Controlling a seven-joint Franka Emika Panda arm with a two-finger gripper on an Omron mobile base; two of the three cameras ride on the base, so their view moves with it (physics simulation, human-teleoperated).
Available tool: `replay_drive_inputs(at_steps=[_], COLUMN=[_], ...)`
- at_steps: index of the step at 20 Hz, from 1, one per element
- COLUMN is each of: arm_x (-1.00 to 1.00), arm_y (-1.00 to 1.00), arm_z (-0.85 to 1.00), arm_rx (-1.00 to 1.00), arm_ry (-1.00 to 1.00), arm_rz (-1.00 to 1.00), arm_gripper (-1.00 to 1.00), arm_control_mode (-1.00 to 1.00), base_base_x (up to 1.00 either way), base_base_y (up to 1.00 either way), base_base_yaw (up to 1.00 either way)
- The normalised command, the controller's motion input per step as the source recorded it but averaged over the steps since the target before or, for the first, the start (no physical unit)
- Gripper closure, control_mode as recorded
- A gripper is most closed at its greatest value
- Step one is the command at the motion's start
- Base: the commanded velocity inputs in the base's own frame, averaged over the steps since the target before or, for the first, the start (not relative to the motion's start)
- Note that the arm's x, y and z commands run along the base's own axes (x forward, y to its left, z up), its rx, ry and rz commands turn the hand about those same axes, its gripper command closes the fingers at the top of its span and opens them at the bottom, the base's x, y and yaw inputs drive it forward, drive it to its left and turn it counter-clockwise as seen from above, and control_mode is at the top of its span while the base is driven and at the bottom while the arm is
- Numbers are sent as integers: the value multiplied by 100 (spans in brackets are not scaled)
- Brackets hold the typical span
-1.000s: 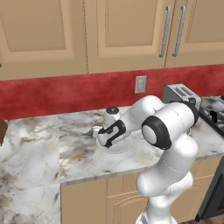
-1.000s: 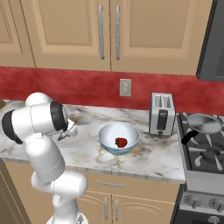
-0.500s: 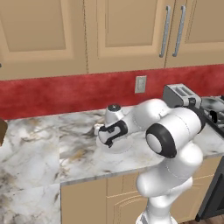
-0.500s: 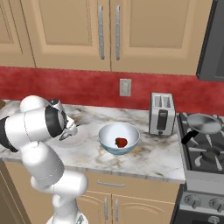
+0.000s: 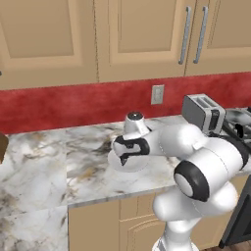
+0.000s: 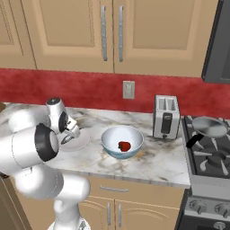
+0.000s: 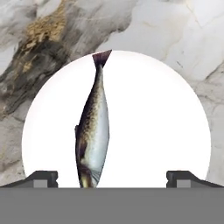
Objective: Place the fish on the plate and place the bell pepper on the same plate.
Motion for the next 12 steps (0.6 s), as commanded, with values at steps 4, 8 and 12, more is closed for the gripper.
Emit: replay_drive_inputs(at_steps=[4, 8, 12], arm_x=[-34, -42, -46], arm_y=[-22, -28, -31], arm_z=[32, 28, 23], arm_rx=[0, 0, 0], arm_ry=[3, 1, 0], arm_rz=[0, 0, 0], arm_gripper=[-100, -100, -100], arm_control_mode=[-100, -100, -100], base_base_x=[0, 0, 0], base_base_y=[0, 0, 0], base_base_yaw=[0, 0, 0])
